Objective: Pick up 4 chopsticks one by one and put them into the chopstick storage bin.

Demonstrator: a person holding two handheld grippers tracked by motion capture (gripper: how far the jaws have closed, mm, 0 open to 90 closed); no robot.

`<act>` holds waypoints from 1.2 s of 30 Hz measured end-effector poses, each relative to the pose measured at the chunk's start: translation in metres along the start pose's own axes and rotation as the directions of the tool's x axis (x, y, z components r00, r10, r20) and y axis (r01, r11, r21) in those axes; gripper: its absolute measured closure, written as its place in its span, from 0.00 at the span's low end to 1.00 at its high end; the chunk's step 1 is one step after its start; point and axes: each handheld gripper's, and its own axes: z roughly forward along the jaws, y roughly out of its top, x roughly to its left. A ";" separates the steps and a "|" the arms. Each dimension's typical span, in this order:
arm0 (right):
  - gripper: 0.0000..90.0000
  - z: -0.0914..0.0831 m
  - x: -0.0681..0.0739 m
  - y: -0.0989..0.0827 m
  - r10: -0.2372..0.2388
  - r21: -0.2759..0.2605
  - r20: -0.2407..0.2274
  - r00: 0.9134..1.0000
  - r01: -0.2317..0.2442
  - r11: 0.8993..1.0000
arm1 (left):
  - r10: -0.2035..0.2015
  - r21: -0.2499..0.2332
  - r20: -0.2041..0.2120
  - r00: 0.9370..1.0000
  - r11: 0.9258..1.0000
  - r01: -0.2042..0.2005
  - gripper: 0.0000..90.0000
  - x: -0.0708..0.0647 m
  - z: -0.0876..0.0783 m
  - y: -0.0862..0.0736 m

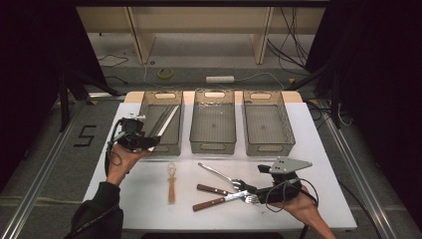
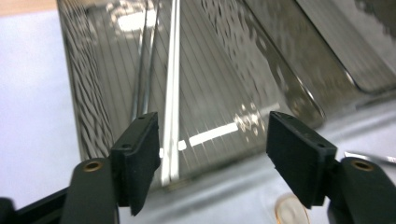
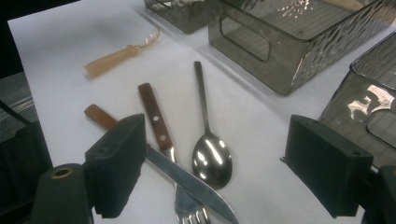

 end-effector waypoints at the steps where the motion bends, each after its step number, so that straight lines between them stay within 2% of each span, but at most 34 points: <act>1: 0.24 0.000 0.000 0.000 0.000 0.000 0.000 1.000 0.000 1.000 | 0.002 0.012 0.001 1.000 1.000 -0.003 0.35 -0.003 -0.001 -0.003; 7: 0.24 0.000 0.000 -0.001 0.002 0.002 0.002 1.000 -0.002 1.000 | 0.020 0.052 0.032 0.999 0.998 -0.021 0.29 -0.020 -0.006 -0.018; 13: 0.24 0.001 0.001 -0.001 0.001 0.005 0.000 1.000 -0.001 1.000 | 0.053 0.078 0.056 0.997 0.995 -0.057 0.26 -0.040 -0.007 -0.033; 21: 0.24 0.002 0.003 -0.002 -0.001 0.007 -0.001 1.000 0.001 1.000 | 0.068 0.118 0.065 0.996 0.990 -0.076 0.24 -0.052 -0.007 -0.049; 24: 0.24 0.002 0.004 -0.002 -0.002 0.008 -0.004 1.000 0.002 1.000 | 0.079 0.120 0.069 0.994 0.989 -0.087 0.23 -0.056 -0.008 -0.052; 36: 0.24 0.001 0.003 -0.004 0.004 -0.001 -0.003 1.000 -0.004 1.000 | 0.077 0.141 0.095 0.993 0.986 -0.090 0.20 -0.070 -0.010 -0.063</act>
